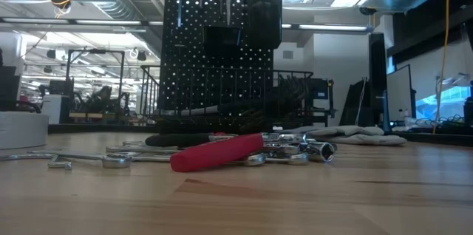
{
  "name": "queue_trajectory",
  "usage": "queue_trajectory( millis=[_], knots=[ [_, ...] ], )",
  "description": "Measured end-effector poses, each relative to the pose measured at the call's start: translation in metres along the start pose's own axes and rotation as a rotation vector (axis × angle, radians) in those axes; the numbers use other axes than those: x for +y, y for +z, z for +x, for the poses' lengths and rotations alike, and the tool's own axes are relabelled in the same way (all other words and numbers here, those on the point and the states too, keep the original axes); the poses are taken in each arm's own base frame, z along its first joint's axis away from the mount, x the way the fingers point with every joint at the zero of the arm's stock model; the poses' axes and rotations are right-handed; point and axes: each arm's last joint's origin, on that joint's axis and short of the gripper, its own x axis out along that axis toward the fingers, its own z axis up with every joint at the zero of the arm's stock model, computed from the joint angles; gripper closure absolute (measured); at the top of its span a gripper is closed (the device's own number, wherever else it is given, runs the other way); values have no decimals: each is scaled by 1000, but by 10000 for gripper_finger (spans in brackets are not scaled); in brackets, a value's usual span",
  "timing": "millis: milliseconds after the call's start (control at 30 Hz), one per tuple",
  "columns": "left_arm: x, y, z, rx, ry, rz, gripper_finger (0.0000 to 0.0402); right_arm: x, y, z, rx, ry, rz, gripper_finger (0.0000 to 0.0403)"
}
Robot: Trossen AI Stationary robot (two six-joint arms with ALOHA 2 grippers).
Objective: Hang tools onto peg board
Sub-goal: Put the transparent red screwdriver into the right black bin on the peg board
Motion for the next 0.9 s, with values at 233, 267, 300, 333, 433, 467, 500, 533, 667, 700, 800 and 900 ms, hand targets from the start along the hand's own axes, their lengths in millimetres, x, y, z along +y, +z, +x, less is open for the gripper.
queue_trajectory(
  millis=[233, 267, 300, 333, 433, 467, 500, 533, 667, 700, 800, 900],
  knots=[
    [1, 1, -2, 20, 5, -3, 327, 0, 0, 0, 5, 0, -12, 278],
    [1, 1, -2, 22, 7, -4, 325, 0, -1, 0, 7, 0, -15, 292],
    [1, 1, -2, 23, 9, -3, 322, 0, -1, 0, 9, 0, -15, 301],
    [1, 1, -2, 23, 9, -1, 317, 0, -1, 0, 8, -1, -15, 301],
    [1, 1, -2, 20, 8, 3, 298, 0, -1, 0, 10, -13, -15, 301],
    [1, 2, -3, 17, 8, 3, 290, 0, -1, 0, 12, -16, -15, 301],
    [1, 3, -4, 14, 8, 2, 281, -1, -1, 0, 15, -16, -16, 301],
    [2, 5, -7, 11, 8, 2, 273, -1, -1, 0, 15, -19, -16, 301],
    [8, 14, -31, 68, 0, 32, 243, -2, -1, -1, 33, -66, -17, 301],
    [10, 19, -40, 80, 1, 27, 238, -1, 0, -2, 32, -74, -17, 301],
    [16, 25, -70, 122, -2, -18, 231, -1, 11, -9, 6, -119, -26, 301],
    [17, 10, -91, 236, -8, -68, 230, -5, 26, -20, -19, -184, -51, 297]
  ],
)
